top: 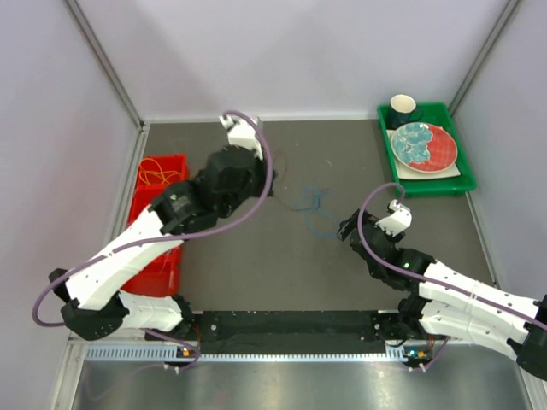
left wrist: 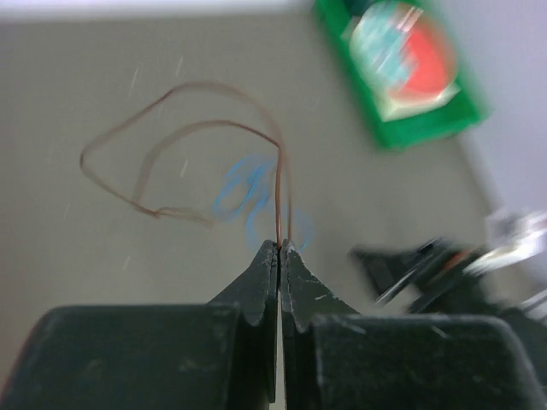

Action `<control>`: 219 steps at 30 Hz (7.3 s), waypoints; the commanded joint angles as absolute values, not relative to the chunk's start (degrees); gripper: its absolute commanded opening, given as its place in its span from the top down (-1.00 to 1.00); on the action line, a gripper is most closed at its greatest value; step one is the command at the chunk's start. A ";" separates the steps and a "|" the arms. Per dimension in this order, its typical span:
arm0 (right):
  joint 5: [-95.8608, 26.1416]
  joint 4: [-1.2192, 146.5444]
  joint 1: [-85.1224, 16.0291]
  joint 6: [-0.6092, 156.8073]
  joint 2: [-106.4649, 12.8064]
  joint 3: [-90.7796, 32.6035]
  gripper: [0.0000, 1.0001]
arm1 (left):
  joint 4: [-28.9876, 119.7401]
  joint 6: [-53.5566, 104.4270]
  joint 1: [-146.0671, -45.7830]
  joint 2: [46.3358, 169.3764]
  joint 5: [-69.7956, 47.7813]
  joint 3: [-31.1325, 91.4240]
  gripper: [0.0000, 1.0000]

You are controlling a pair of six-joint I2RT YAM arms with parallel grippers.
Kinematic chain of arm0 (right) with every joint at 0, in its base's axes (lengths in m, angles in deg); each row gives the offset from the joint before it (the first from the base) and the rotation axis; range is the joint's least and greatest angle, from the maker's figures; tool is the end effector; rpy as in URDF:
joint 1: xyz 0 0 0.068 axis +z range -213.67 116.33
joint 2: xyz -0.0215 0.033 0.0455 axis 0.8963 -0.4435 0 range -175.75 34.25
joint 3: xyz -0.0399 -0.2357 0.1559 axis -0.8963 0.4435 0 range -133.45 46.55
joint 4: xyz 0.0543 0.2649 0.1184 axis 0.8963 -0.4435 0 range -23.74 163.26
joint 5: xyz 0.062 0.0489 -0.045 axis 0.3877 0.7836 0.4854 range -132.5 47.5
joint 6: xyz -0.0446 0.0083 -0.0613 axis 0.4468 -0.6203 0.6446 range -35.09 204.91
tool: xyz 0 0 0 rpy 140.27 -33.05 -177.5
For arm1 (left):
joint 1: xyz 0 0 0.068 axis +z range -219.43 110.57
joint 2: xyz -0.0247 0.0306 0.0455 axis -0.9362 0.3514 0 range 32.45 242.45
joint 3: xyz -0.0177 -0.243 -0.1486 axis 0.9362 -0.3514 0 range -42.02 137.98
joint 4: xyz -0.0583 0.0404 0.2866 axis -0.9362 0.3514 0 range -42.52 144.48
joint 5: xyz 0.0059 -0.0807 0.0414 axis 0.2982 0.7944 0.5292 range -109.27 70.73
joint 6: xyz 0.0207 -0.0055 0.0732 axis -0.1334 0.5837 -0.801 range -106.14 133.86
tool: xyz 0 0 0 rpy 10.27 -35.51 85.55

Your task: Untangle the cables

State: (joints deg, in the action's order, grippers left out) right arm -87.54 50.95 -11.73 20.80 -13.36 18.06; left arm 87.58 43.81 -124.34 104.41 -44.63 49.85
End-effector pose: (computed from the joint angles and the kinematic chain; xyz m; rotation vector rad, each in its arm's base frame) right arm 0.1641 0.1356 0.2036 0.5955 1.9869 0.3327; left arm 0.1962 -0.2312 0.4831 0.1198 1.9268 -0.5812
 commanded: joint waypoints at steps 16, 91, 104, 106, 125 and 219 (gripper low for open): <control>-85.66 54.54 -12.35 23.30 -13.82 17.81 -0.98 | 90.22 52.53 -124.53 107.85 -46.17 29.00 -0.86; -87.50 53.92 -13.58 20.14 -9.69 20.62 -0.98 | 71.02 41.72 -110.38 120.01 -9.85 86.57 1.00; -86.36 54.80 -13.66 21.28 -10.31 20.44 -0.97 | 87.17 38.99 -110.38 95.39 -39.99 59.41 1.00; -86.10 54.89 -13.66 21.46 -10.48 20.44 -0.98 | 90.88 39.52 -110.38 93.89 -47.43 56.69 1.00; -84.25 55.59 -13.66 22.60 -12.15 19.65 -0.98 | 113.76 49.19 -103.28 100.03 -75.26 52.55 1.00; -81.44 57.79 -13.75 26.99 -22.26 14.29 -0.98 | 77.10 47.00 -65.38 128.51 -42.91 46.39 1.00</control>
State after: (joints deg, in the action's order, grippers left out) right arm -81.42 56.50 -13.24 26.39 -22.30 16.77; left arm 82.18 48.44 -65.70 127.28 -43.89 46.64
